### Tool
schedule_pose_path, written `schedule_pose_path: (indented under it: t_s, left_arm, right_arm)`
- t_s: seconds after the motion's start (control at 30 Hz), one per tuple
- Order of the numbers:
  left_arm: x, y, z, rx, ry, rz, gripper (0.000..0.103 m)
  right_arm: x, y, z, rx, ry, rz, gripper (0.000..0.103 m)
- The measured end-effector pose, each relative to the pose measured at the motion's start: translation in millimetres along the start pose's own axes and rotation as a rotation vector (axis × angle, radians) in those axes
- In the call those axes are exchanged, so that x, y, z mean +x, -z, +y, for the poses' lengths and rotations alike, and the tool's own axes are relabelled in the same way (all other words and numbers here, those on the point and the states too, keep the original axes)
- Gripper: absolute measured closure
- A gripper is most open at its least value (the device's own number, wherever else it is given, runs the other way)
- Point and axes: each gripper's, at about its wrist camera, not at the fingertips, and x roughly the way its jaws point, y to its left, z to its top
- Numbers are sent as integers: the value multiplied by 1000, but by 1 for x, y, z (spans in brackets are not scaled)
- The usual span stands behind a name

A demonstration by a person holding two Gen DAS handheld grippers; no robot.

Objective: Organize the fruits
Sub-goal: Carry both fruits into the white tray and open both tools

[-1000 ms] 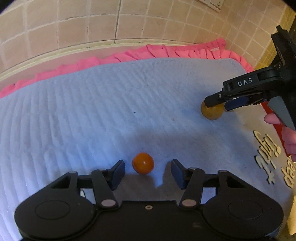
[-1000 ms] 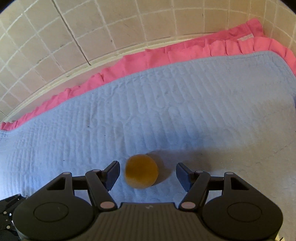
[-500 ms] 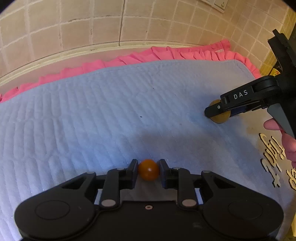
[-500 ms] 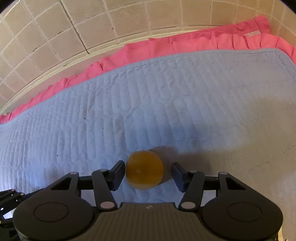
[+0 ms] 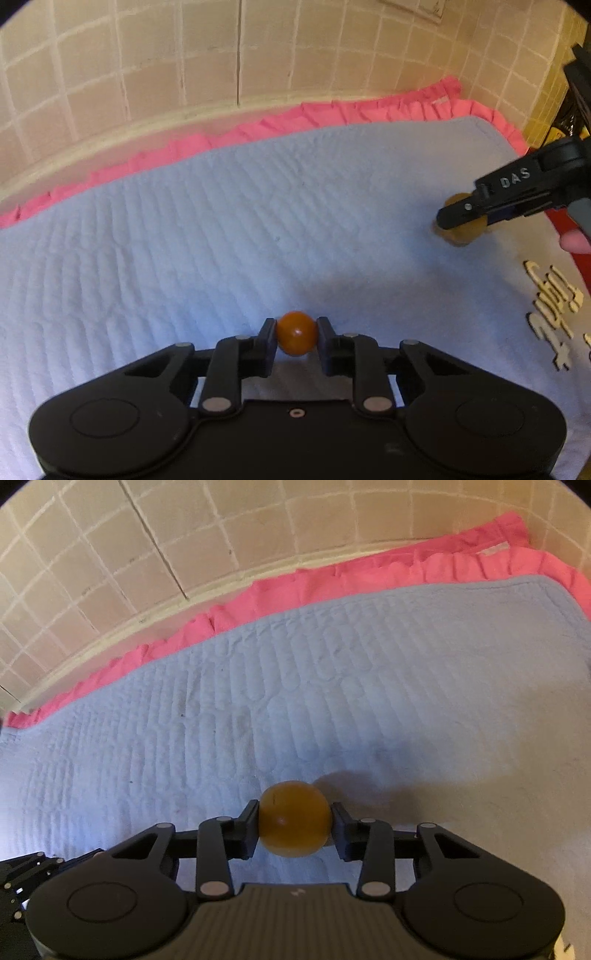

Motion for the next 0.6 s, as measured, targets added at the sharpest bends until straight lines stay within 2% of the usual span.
schedule_pose_path:
  t_s: [0.17, 0.3, 0.43, 0.6]
  left_arm:
    - [-26, -24, -24, 66, -10, -76, 77]
    - [-41, -47, -55, 145, 0, -134, 77]
    - [-50, -73, -96, 240, 33, -189, 77]
    - [-49, -102, -151, 346, 111, -225, 77]
  right_arm:
    - [-49, -2, -19, 29, -11, -92, 61]
    - [-99, -7, -44, 57, -3, -198, 61]
    - [-149, -11, -76, 89, 26, -304, 61]
    - [-206, -4, -130, 148, 108, -406, 61]
